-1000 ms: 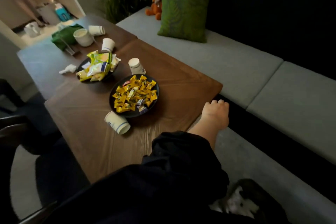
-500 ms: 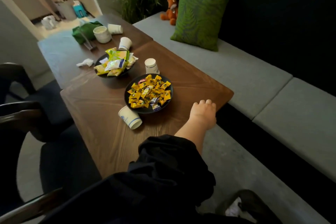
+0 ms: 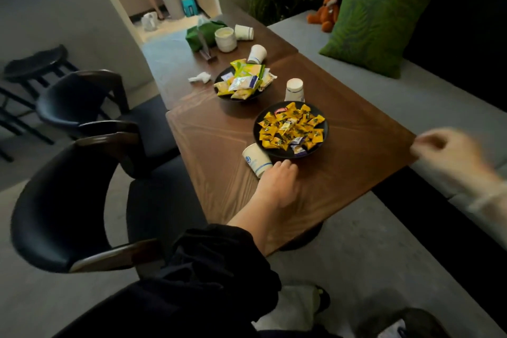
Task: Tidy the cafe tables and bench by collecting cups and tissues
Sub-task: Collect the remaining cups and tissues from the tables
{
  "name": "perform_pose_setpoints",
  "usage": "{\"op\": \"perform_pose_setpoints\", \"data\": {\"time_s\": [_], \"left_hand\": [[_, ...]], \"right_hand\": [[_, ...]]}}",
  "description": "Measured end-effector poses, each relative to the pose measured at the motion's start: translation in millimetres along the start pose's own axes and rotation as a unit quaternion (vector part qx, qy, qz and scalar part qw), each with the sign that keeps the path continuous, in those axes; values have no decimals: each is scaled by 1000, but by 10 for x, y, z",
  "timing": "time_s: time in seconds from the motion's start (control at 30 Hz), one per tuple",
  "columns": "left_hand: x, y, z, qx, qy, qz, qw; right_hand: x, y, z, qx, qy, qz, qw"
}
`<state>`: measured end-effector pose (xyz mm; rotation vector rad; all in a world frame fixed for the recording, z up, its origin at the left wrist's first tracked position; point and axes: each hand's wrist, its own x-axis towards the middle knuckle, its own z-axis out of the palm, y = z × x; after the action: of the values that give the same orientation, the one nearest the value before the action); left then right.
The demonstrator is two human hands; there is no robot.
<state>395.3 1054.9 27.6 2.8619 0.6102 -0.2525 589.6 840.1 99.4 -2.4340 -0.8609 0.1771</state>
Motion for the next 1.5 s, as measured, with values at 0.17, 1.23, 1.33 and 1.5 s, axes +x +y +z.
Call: {"op": "perform_pose_setpoints", "data": {"time_s": [0.17, 1.23, 1.33, 1.5], "left_hand": [[153, 43, 27, -53, 47, 0, 997], [3314, 266, -532, -63, -44, -229, 971], [3392, 328, -528, -83, -53, -309, 946], [3321, 643, -546, -113, -50, -434, 892]], "right_hand": [[-346, -383, 933, -215, -344, -64, 912], [3553, -127, 1012, -327, -286, -265, 861], [3781, -121, 1093, -311, -299, -337, 837], [3989, -62, 1070, -329, -342, -428, 769]]}}
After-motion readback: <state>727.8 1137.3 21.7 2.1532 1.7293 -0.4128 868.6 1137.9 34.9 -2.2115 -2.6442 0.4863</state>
